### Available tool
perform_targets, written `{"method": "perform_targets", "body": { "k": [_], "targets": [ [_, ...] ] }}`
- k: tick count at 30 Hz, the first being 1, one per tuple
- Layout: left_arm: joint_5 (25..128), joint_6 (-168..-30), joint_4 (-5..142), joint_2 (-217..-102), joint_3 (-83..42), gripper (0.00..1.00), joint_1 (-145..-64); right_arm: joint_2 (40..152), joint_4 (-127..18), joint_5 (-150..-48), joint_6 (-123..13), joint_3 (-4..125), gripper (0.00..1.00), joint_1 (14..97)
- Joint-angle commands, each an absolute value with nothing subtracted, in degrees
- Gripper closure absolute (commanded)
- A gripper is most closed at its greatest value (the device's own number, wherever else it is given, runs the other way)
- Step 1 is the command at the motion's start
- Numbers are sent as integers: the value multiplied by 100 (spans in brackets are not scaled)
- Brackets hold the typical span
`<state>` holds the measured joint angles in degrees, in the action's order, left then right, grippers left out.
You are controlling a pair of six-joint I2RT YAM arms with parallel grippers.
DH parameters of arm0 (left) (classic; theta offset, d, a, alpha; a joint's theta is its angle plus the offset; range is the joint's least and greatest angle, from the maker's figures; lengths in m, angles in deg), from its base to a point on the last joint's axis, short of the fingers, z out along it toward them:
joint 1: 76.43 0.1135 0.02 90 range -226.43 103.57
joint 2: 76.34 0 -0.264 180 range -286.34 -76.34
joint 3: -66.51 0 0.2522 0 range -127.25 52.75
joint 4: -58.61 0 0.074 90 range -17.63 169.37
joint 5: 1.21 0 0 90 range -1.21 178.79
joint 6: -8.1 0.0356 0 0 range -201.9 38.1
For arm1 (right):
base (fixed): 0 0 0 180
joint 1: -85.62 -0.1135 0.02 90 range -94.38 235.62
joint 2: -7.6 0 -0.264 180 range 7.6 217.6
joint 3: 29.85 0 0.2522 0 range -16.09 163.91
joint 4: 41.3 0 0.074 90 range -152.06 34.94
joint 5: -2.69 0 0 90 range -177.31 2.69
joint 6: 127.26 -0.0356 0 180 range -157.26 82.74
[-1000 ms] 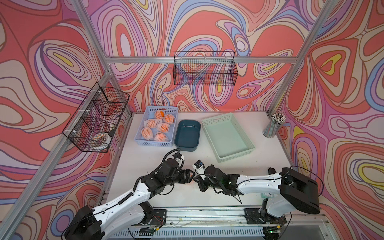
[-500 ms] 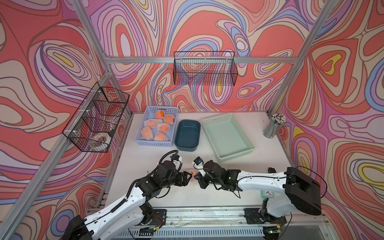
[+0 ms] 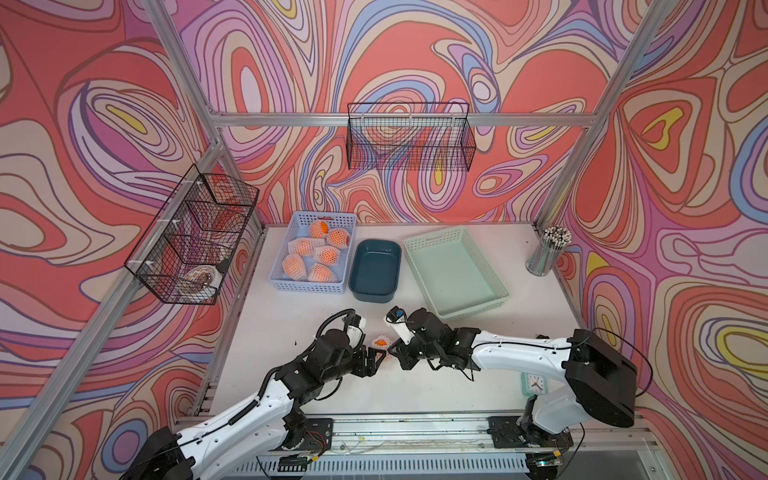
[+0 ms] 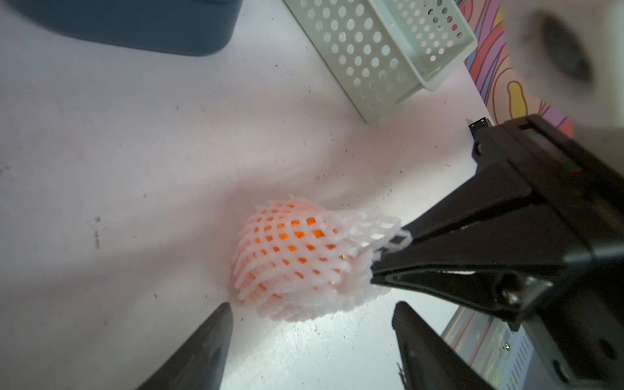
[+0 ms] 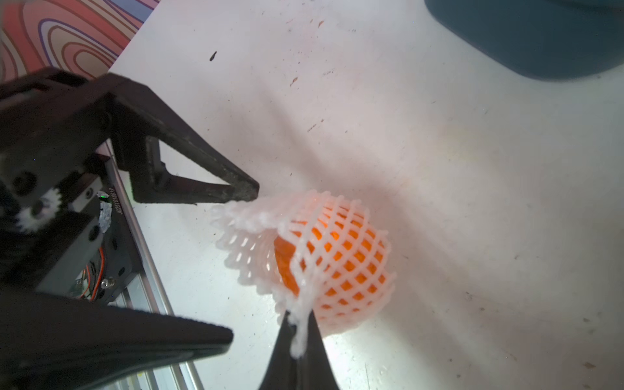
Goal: Remove foam nets from oranges
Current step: Remove the foam net from the orange.
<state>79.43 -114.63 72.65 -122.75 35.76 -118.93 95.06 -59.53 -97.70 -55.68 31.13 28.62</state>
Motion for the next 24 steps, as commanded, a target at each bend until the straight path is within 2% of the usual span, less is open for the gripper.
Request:
{"method": "perform_targets", "body": {
  "k": [1, 11, 20, 24],
  "targets": [
    [8170, -11219, 6581, -12448, 3680, 23, -11915, 9612, -6120, -9973, -5475, 3279, 100, 2910],
    [8108, -11133, 6247, -13461, 3381, 41, -11922, 9606, -6211, -10241, -5468, 3340, 100, 3068],
    [7704, -11239, 6001, -14044, 3034, 65, -11922, 9641, -6167, -10365, -5537, 3416, 100, 3158],
    [7576, -11254, 6095, -14019, 2934, 76, -11916, 9603, -6259, -10340, -5595, 3505, 97, 3243]
  ]
}}
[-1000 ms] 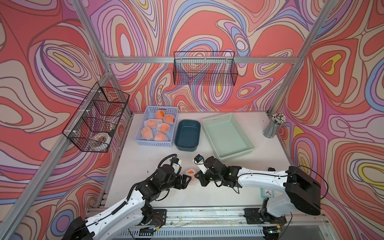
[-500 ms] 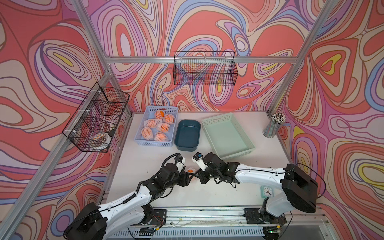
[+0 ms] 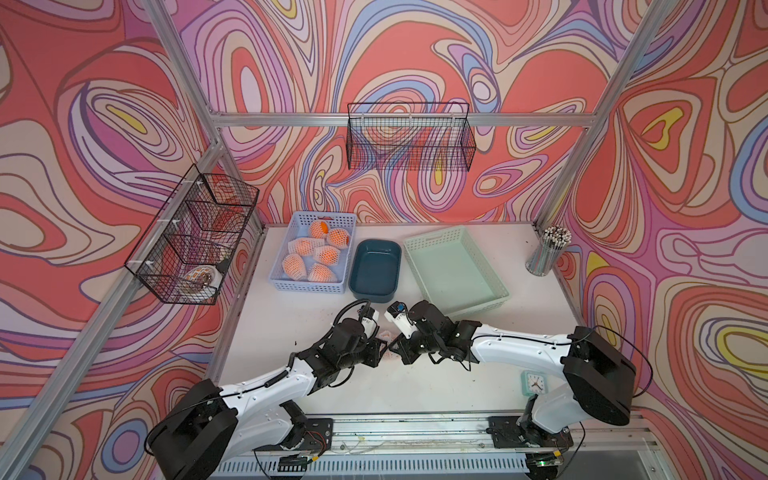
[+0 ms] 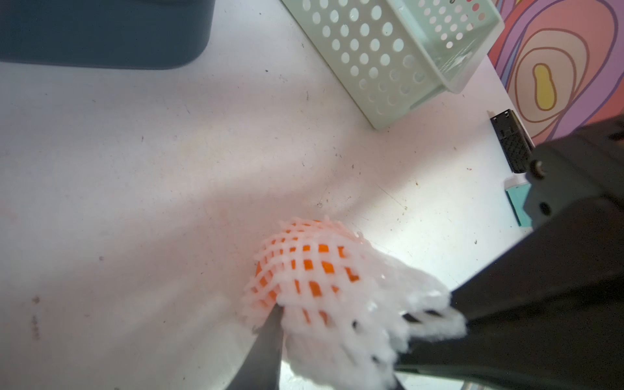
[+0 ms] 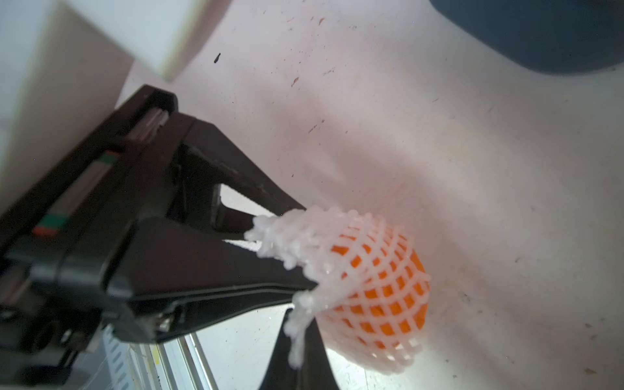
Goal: Remove foam nets from oranges
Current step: Remove the foam net from the orange.
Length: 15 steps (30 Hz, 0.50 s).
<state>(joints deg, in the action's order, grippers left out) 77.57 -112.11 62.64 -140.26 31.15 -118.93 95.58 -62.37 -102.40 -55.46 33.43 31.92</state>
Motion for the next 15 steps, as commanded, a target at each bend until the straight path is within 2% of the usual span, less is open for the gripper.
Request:
{"method": "perform_targets", "body": {
  "k": [1, 8, 13, 14, 15],
  "targets": [
    [7517, -11263, 6103, -14002, 2899, 77, -11923, 9587, -6275, -10339, -5629, 3537, 96, 3270],
    [7202, -11350, 6245, -14156, 2659, 87, -11921, 9611, -6772, -10320, -5902, 4007, 95, 3375],
    [7355, -11290, 6516, -14139, 2505, 89, -11917, 9602, -7074, -10130, -5958, 4090, 94, 3504],
    [7382, -11269, 6581, -14129, 2467, 89, -11922, 9577, -7088, -10109, -5951, 4064, 91, 3530],
    [7413, -11260, 6656, -14105, 2417, 89, -11923, 9538, -7070, -10128, -5938, 4023, 81, 3547]
  ]
}}
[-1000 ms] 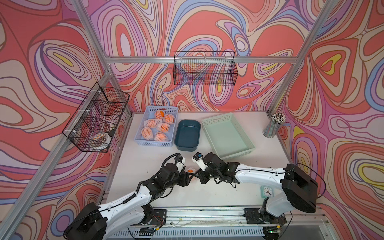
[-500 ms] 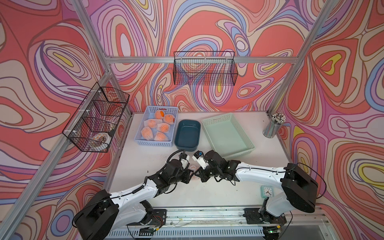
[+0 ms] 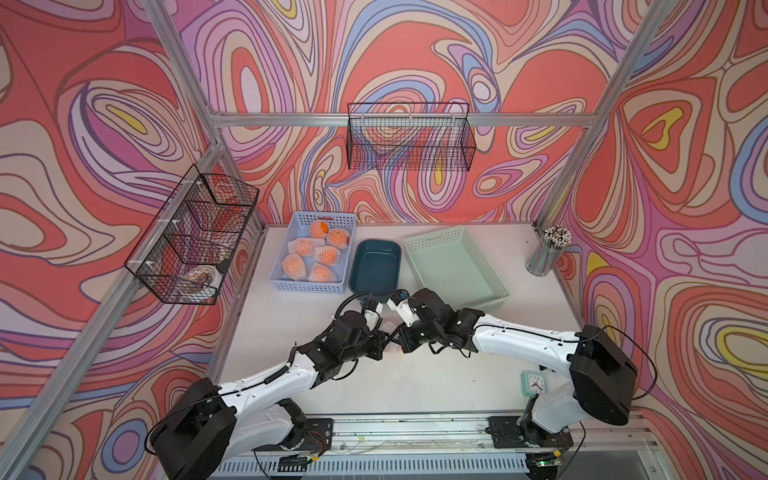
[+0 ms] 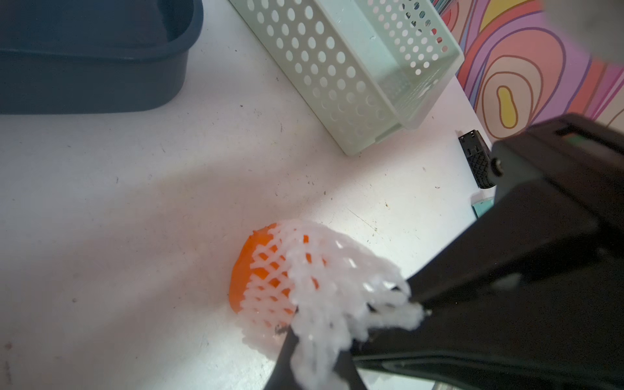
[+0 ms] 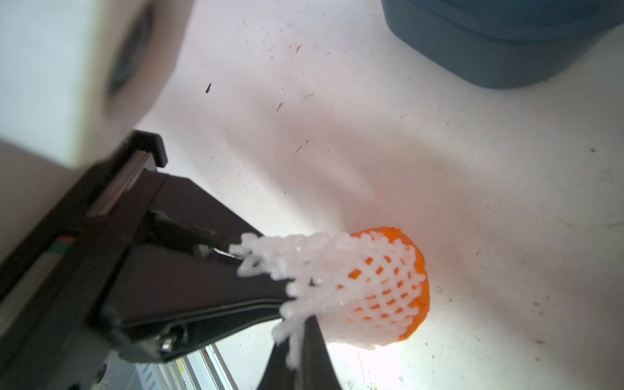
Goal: Remove foam nets from oranges
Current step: Remove the foam net from the orange, then place the foam net into the storage box.
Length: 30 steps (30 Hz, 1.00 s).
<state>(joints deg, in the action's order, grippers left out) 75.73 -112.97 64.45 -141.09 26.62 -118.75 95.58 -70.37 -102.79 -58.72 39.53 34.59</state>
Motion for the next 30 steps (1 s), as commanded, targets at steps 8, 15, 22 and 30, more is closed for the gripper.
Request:
{"method": "perform_targets", "body": {
  "k": [8, 15, 22, 30],
  "targets": [
    [7625, -11145, 7260, -14060, 1921, 90, -11797, 8907, -7053, -9885, -5948, 3728, 33, 3587],
    [7659, -11003, 7776, -13988, 1501, 90, -11483, 8187, -7257, -9711, -6060, 3454, 20, 3595],
    [8280, -10486, 8699, -14297, 359, 87, -11172, 7594, -7515, -9401, -6315, 3113, 12, 3589],
    [8217, -9944, 10380, -16009, -1781, 88, -10535, 7894, -7434, -9681, -6512, 3082, 10, 3587]
  ]
}}
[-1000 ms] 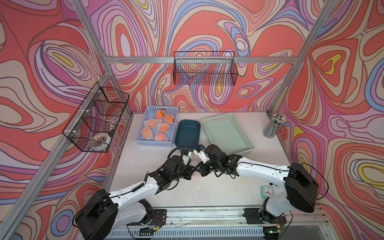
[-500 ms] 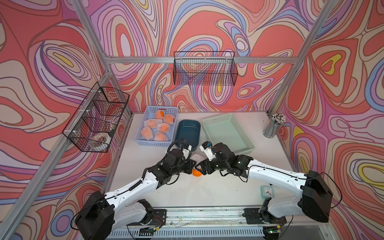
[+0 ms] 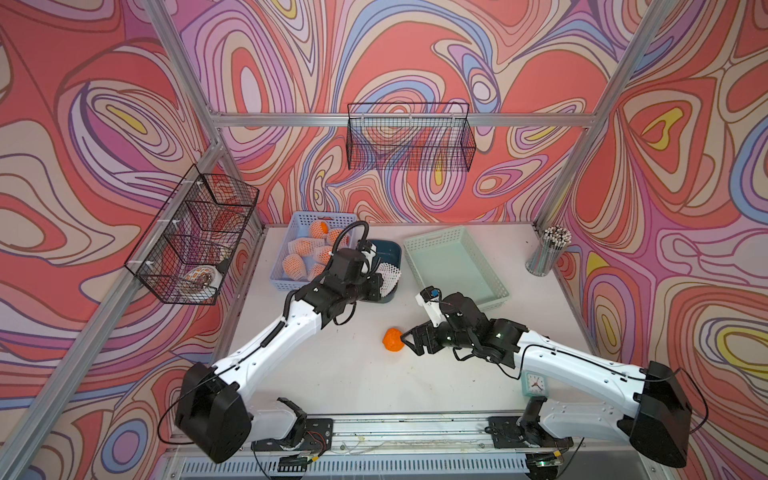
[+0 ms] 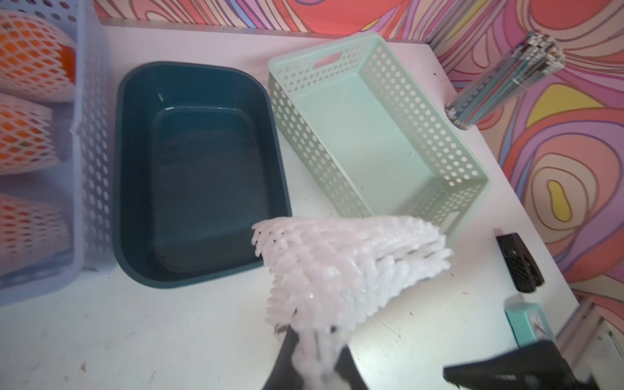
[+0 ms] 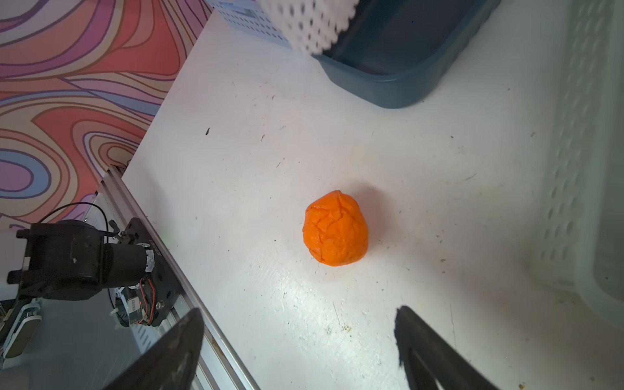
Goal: Remove foam nets from oranges
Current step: Place the foam net into the storage box.
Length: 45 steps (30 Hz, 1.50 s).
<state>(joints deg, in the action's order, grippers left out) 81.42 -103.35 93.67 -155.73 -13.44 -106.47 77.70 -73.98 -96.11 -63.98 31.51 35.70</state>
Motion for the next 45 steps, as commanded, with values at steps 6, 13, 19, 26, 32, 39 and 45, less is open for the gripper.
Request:
{"method": "perform_targets", "body": {
  "k": [6, 13, 19, 26, 32, 39, 45],
  "targets": [
    [8402, -9569, 11166, -17254, -3164, 88, -10225, 8171, -7115, -9946, -6650, 2962, 9, 3578],
    [8479, -9224, 12177, -18612, -4555, 87, -10053, 8419, -7014, -9997, -6723, 2940, 5, 3485],
    [8665, -8984, 12958, -19592, -5647, 83, -9933, 8529, -6939, -9988, -6764, 2949, 4, 3415],
    [8885, -8818, 13513, -20394, -6841, 41, -9914, 8670, -7134, -9900, -6754, 3103, 4, 3275],
    [8850, -8973, 13372, -19967, -7050, 27, -9854, 8661, -7246, -9704, -6793, 3116, 4, 3175],
    [8684, -9280, 12108, -17939, -5449, 23, -9853, 8916, -7277, -9377, -6767, 3232, 4, 2992],
    [8556, -9769, 10438, -15308, -3016, 5, -9849, 9297, -7089, -9143, -6724, 3349, 3, 2917]
  ]
}}
